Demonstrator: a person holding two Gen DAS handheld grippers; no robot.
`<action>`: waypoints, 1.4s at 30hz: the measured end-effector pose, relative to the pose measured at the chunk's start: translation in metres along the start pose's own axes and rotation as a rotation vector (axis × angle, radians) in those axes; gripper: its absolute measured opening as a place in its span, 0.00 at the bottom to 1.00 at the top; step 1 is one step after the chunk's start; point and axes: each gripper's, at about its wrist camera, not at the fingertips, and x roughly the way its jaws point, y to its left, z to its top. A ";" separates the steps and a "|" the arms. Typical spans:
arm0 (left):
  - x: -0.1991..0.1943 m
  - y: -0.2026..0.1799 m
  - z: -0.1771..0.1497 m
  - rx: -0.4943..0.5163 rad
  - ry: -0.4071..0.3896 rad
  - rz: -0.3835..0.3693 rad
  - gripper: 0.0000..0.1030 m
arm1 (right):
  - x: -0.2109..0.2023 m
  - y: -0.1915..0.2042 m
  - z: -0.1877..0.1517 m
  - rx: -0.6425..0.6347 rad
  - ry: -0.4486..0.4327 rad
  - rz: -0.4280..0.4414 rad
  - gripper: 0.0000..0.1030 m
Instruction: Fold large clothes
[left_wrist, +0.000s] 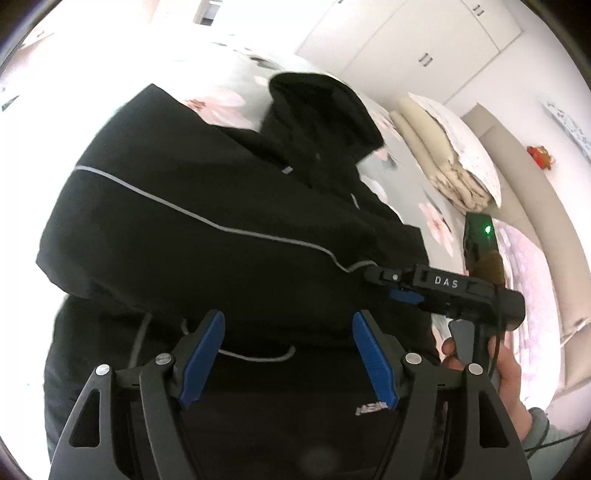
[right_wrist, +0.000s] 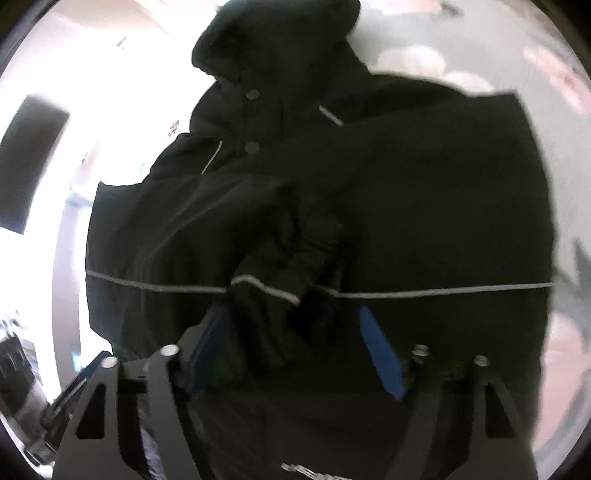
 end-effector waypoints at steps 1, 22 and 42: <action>-0.001 0.004 0.003 -0.002 -0.009 0.014 0.71 | 0.002 0.002 0.000 -0.005 0.003 0.006 0.61; 0.109 0.022 0.079 0.244 0.091 0.357 0.73 | -0.034 -0.082 -0.015 0.021 -0.063 -0.394 0.29; 0.128 0.016 0.073 0.261 0.112 0.152 0.72 | -0.003 0.003 0.014 -0.221 -0.069 -0.461 0.60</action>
